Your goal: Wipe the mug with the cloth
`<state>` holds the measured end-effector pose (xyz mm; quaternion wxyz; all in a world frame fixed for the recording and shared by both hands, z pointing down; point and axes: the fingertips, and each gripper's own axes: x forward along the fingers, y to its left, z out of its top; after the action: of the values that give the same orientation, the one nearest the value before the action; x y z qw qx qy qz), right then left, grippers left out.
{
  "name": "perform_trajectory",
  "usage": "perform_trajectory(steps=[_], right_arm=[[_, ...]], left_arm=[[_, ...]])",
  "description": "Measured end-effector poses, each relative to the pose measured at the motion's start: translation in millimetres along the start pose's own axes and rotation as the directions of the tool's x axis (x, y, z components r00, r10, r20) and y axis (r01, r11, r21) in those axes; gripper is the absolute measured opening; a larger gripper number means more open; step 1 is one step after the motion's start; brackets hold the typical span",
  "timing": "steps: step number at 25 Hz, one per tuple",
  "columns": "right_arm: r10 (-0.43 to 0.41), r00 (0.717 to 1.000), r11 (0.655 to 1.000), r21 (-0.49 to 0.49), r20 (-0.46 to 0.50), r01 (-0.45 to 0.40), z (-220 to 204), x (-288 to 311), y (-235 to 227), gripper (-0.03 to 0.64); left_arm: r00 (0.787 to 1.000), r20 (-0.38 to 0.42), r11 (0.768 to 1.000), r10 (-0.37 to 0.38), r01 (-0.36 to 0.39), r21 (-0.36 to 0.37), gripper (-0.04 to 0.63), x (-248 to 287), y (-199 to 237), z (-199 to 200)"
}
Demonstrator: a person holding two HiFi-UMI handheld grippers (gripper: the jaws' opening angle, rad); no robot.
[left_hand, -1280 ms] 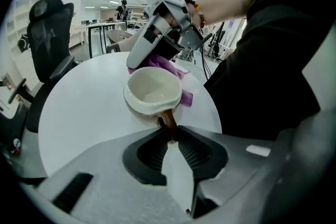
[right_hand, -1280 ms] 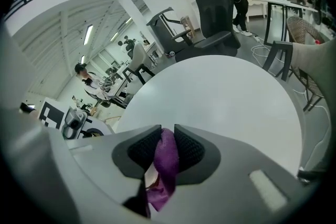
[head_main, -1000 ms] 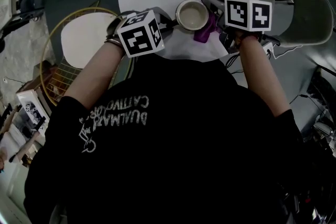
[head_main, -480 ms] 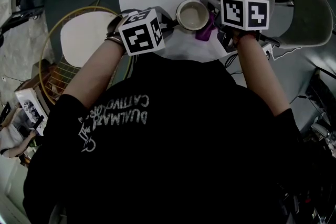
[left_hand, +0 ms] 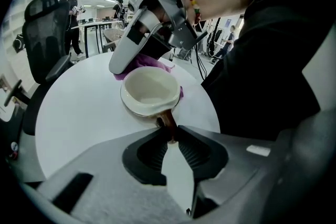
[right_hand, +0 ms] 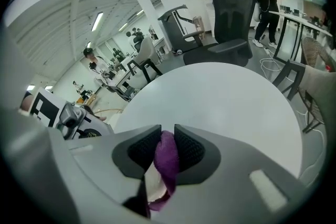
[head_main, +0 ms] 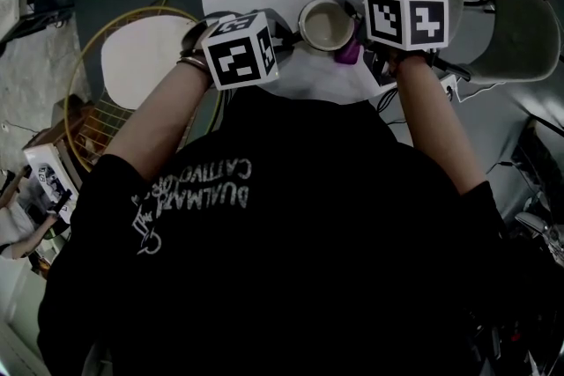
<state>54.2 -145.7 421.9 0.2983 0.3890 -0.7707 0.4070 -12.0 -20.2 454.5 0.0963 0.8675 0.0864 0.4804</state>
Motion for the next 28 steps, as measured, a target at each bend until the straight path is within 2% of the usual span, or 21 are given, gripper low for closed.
perform_trajectory(steps=[12, 28], right_arm=[[-0.02, 1.0, 0.999, -0.043, -0.001, 0.02, 1.5, 3.8, 6.3, 0.078], [-0.005, 1.0, 0.995, -0.101, 0.0, 0.005, 6.2, 8.8, 20.5, 0.079]], left_arm=[[1.0, 0.011, 1.0, 0.028, -0.028, 0.005, 0.067, -0.6, 2.3, -0.2], [0.999, 0.016, 0.999, 0.034, -0.034, -0.003, 0.067, -0.7, 2.7, 1.0]])
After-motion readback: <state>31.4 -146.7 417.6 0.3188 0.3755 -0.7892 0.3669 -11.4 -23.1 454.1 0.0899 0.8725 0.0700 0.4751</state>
